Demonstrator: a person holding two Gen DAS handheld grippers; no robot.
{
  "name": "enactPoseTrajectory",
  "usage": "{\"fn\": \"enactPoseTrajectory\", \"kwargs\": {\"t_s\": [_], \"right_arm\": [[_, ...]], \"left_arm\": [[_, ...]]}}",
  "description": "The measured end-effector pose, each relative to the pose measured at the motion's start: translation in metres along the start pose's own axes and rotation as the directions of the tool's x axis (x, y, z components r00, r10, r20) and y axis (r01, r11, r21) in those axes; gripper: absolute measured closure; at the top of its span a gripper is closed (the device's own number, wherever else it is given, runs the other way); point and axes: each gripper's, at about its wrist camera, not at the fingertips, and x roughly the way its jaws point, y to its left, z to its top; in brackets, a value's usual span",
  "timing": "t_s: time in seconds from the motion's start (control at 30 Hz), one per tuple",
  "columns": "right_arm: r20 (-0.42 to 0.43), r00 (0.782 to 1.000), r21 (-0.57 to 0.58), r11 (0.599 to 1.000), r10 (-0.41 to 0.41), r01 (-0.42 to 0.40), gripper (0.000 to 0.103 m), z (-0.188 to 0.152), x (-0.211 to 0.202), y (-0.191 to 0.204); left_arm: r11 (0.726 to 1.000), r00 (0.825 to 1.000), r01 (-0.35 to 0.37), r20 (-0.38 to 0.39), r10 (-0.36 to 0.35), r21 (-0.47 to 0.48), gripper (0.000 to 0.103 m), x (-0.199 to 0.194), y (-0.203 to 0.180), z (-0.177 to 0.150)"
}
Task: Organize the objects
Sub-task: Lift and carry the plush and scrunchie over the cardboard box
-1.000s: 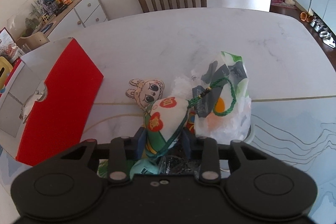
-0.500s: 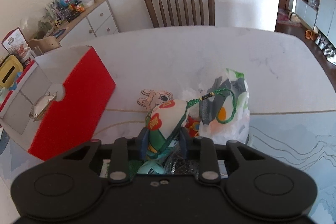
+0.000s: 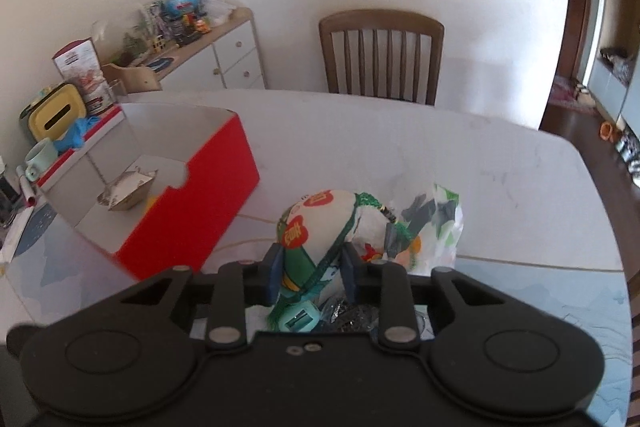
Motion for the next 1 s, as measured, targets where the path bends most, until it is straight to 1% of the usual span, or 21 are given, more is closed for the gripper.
{"fn": "enactPoseTrajectory", "kwargs": {"t_s": [0.13,0.23,0.3,0.37,0.4,0.47,0.5,0.53,0.57,0.6,0.63,0.73,0.9,0.97,1.0], "right_arm": [[0.013,1.0,-0.015,1.0,-0.008,0.008,0.075,0.0,-0.014,0.003],[0.021,1.0,-0.035,0.999,-0.017,0.018,0.075,-0.001,-0.022,0.006],[0.021,0.999,-0.034,0.999,-0.024,0.025,0.075,-0.002,-0.025,0.006],[0.018,0.999,-0.025,0.999,-0.029,0.03,0.075,-0.004,-0.026,0.005],[0.014,0.999,-0.02,0.999,-0.031,0.031,0.075,-0.006,-0.025,0.004],[0.007,0.999,-0.014,0.999,-0.034,0.035,0.075,-0.009,-0.025,0.002],[0.005,0.999,-0.011,0.999,-0.034,0.034,0.075,-0.011,-0.025,0.001],[0.004,0.999,-0.011,0.999,-0.034,0.034,0.075,-0.012,-0.025,0.0],[0.003,0.999,-0.012,0.999,-0.033,0.033,0.075,-0.013,-0.025,0.0],[0.003,0.999,-0.013,0.999,-0.032,0.032,0.075,-0.014,-0.026,-0.001],[0.003,1.0,-0.014,0.999,-0.03,0.03,0.074,-0.015,-0.026,-0.002],[0.001,1.0,-0.021,0.999,-0.027,0.027,0.074,-0.016,-0.026,-0.006],[-0.005,1.0,-0.028,0.999,-0.02,0.02,0.074,-0.018,-0.025,-0.011],[-0.009,1.0,-0.037,0.999,-0.016,0.016,0.074,-0.018,-0.023,-0.012],[-0.01,1.0,-0.042,0.999,-0.014,0.013,0.074,-0.019,-0.023,-0.012]], "left_arm": [[1.0,1.0,0.007,0.01,-0.007,-0.012,0.096,-0.01,0.015,0.002],[0.999,0.999,0.051,-0.007,-0.05,0.008,0.096,-0.012,0.021,0.002],[0.996,0.996,0.086,-0.019,-0.086,0.028,0.096,-0.011,0.019,0.0],[0.994,0.995,0.094,-0.033,-0.092,0.054,0.094,-0.009,0.012,-0.003],[0.993,0.994,0.105,-0.045,-0.103,0.061,0.092,-0.007,0.009,-0.004],[0.989,0.988,0.138,-0.071,-0.134,0.059,0.084,-0.003,0.003,-0.008],[0.987,0.985,0.152,-0.086,-0.146,0.059,0.074,0.001,0.0,-0.01],[0.986,0.984,0.154,-0.098,-0.147,0.062,0.06,0.005,-0.004,-0.013],[0.986,0.984,0.153,-0.102,-0.146,0.068,0.051,0.007,-0.007,-0.015],[0.986,0.985,0.151,-0.099,-0.144,0.072,0.039,0.008,-0.01,-0.017],[0.986,0.986,0.145,-0.094,-0.137,0.08,0.037,0.01,-0.013,-0.019],[0.986,0.986,0.134,-0.114,-0.124,0.094,0.037,0.017,-0.021,-0.023],[0.987,0.989,0.093,-0.127,-0.076,0.13,0.038,0.029,-0.033,-0.028],[0.988,0.989,0.078,-0.138,-0.06,0.133,0.042,0.033,-0.036,-0.029],[0.989,0.987,0.076,-0.147,-0.056,0.13,0.048,0.036,-0.036,-0.029]]}}
